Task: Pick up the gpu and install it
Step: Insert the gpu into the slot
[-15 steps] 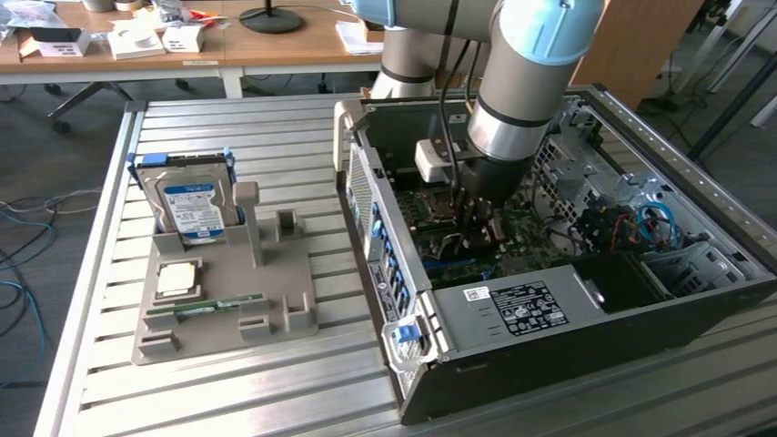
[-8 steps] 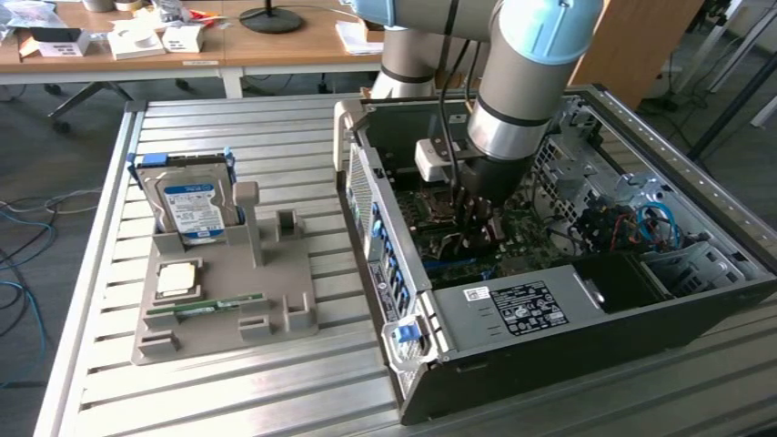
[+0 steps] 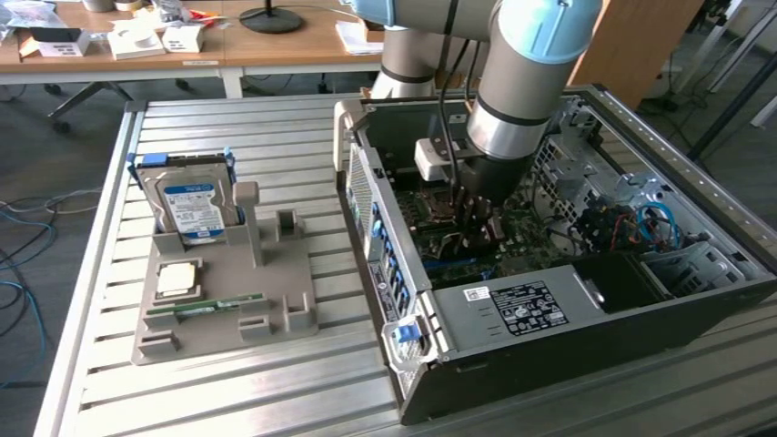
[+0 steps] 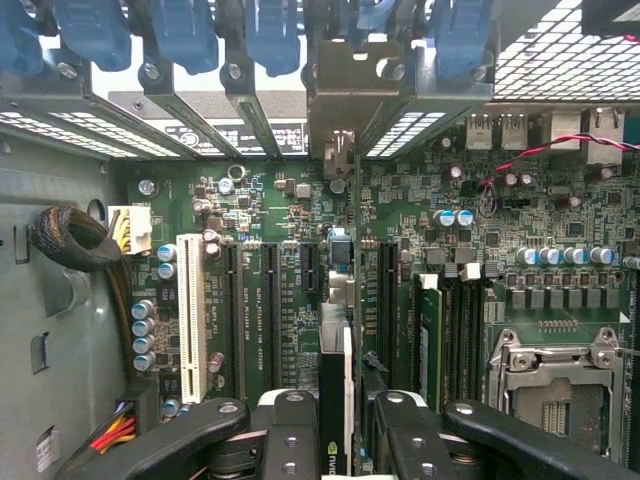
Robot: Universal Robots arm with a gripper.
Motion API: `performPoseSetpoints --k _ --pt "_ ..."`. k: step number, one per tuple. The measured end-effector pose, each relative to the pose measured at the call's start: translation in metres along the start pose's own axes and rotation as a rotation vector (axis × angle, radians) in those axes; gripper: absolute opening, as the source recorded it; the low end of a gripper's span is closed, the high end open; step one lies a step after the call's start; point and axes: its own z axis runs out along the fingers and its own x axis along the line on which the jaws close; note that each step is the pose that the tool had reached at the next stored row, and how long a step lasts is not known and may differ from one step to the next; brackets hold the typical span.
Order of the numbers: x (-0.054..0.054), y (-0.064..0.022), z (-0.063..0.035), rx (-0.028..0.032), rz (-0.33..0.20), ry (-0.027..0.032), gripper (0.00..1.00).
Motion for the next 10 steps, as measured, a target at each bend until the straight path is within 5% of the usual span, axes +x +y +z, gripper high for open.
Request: performPoseSetpoints --k 10 --pt "-0.0001 0.0000 0.0000 0.0000 0.001 0.0000 0.26"
